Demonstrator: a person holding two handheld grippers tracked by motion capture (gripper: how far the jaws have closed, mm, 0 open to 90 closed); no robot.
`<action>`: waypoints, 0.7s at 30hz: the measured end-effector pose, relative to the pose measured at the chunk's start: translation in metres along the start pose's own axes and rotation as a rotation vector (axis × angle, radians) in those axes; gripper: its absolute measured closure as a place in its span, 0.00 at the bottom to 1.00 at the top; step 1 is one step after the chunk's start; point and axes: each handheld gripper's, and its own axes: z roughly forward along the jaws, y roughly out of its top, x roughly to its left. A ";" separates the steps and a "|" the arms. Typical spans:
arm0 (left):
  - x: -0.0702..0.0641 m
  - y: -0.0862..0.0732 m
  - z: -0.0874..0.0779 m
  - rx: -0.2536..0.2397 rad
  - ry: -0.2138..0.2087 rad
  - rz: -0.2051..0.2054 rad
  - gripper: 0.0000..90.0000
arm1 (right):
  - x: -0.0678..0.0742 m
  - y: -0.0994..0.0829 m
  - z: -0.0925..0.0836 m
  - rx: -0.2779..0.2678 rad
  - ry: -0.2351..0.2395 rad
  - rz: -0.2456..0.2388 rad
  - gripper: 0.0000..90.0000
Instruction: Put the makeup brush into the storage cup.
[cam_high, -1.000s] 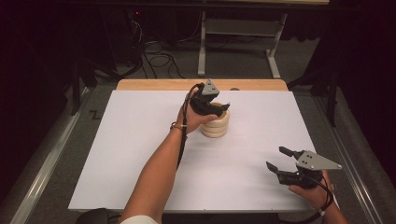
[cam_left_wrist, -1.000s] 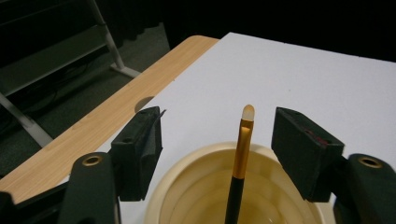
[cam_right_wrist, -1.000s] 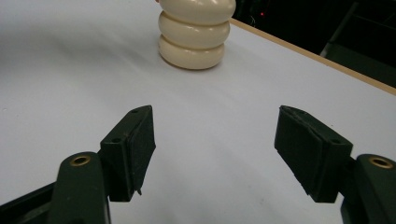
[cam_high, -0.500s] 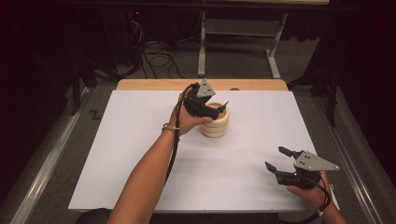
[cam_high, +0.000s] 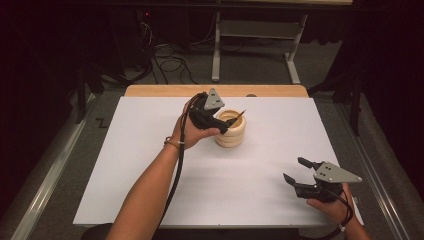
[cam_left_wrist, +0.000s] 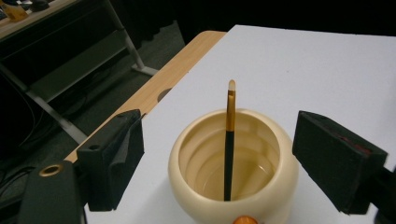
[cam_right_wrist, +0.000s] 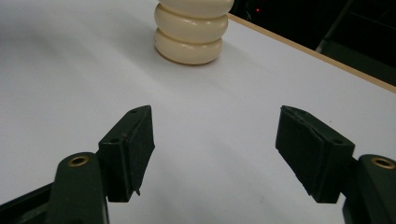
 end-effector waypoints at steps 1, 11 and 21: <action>-0.001 0.000 -0.001 -0.002 0.001 0.001 0.20 | 0.000 0.000 0.000 0.006 -0.007 -0.003 0.32; -0.007 -0.006 -0.017 0.020 0.008 0.033 0.20 | 0.000 -0.001 0.001 0.011 -0.010 -0.012 0.32; -0.010 -0.012 -0.032 0.005 0.017 0.048 0.20 | 0.003 -0.002 0.000 0.016 0.001 -0.025 0.33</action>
